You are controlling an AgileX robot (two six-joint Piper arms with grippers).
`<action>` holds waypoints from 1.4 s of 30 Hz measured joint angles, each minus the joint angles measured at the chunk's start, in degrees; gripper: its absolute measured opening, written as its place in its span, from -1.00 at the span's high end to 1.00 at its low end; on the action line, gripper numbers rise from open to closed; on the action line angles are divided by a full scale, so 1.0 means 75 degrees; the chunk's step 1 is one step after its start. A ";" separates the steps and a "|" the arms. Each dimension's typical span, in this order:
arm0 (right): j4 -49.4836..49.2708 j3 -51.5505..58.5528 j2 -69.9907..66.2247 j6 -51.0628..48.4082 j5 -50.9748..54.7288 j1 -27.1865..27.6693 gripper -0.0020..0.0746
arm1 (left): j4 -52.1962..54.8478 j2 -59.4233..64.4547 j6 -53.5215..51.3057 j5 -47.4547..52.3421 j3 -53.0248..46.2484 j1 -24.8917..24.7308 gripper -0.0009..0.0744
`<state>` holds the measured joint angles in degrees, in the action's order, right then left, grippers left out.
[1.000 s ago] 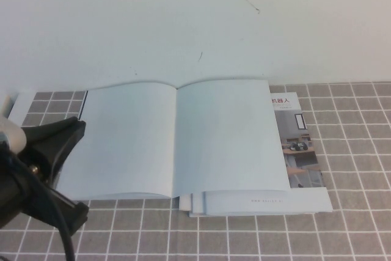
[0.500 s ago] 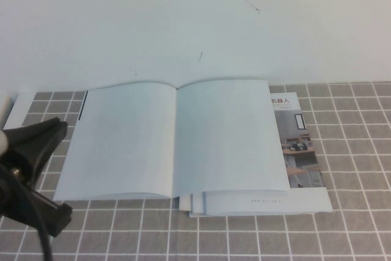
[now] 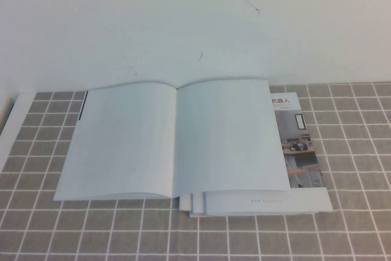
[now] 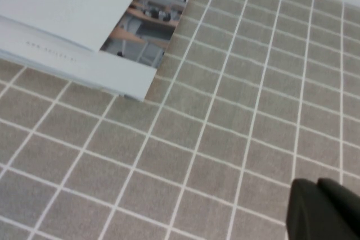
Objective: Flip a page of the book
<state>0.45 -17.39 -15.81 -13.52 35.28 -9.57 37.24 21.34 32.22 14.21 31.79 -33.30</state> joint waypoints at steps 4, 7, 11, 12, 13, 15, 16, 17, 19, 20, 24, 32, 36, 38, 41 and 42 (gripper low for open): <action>-0.0060 0.0468 0.0000 0.0000 -0.0295 0.0000 0.95 | 0.0200 0.0018 0.0026 0.0085 -0.0486 0.0000 0.98; -0.0199 0.0519 0.0000 0.0005 -0.0413 0.0000 0.95 | 0.0395 0.0032 0.0030 -0.0067 -0.0736 0.0000 0.99; -0.0267 0.0535 0.0000 0.0005 -0.0451 0.0000 0.95 | 0.0580 0.0032 0.0030 -0.0083 -0.0830 0.0000 0.99; -0.0267 0.0551 0.0000 0.0005 -0.0472 0.0000 0.95 | 0.0599 0.0032 0.0030 -0.0083 -0.0861 0.0000 0.99; -0.0267 0.0551 0.0000 0.0005 -0.0472 0.0000 0.95 | 0.0596 0.0032 0.0030 -0.0083 -0.0881 0.0000 0.99; -0.0267 0.0551 0.0000 0.0005 -0.0448 0.0000 0.95 | 0.0619 0.0032 0.0030 -0.0083 -0.0952 0.0000 0.99; -0.0267 0.0551 0.0000 0.0005 -0.0404 0.0000 0.95 | 0.0616 0.0032 0.0030 -0.0083 -0.0967 0.0000 0.99; -0.0267 0.0551 0.0000 0.0005 -0.0379 0.0000 0.95 | 0.0616 0.0032 0.0030 -0.0083 -0.0972 0.0000 0.99; -0.0283 0.0551 0.0000 0.0005 -0.0361 0.0000 0.95 | 0.0616 0.0032 0.0030 -0.0095 -0.0972 0.0000 0.99; -0.0283 0.0551 0.0000 0.0005 -0.0361 0.0000 0.95 | 0.0616 0.0032 0.0030 -0.0095 -0.0972 0.0000 0.99; -0.0293 0.0551 0.0000 0.0005 -0.0349 0.0000 0.95 | 0.0623 0.0032 0.0030 -0.0095 -0.0972 0.0000 0.99; -0.0293 0.0555 0.0000 0.0005 -0.0331 0.0000 0.95 | 0.0536 -0.0205 0.0186 0.0161 -0.1083 0.0000 0.99; -0.0293 0.0555 0.0000 0.0005 -0.0331 0.0000 0.95 | -0.0246 -0.0949 0.0379 0.0335 -0.1767 0.0106 0.99; -0.0311 0.0555 0.0000 0.0005 -0.0331 0.0000 0.95 | -0.0584 -0.1341 0.0433 0.0290 -0.2283 0.0292 0.99; -0.0311 0.0555 0.0000 0.0005 -0.0331 0.0000 0.95 | -0.0821 -0.1762 0.0433 0.0021 -0.3215 0.0721 0.99; -0.0311 0.0555 0.0000 0.0005 -0.0331 0.0000 0.95 | -0.0921 -0.1881 0.0453 -0.0160 -0.3552 0.0915 0.99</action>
<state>-1.89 -13.23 -15.81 -13.48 32.80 -9.57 30.34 7.24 35.62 13.01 5.15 -26.44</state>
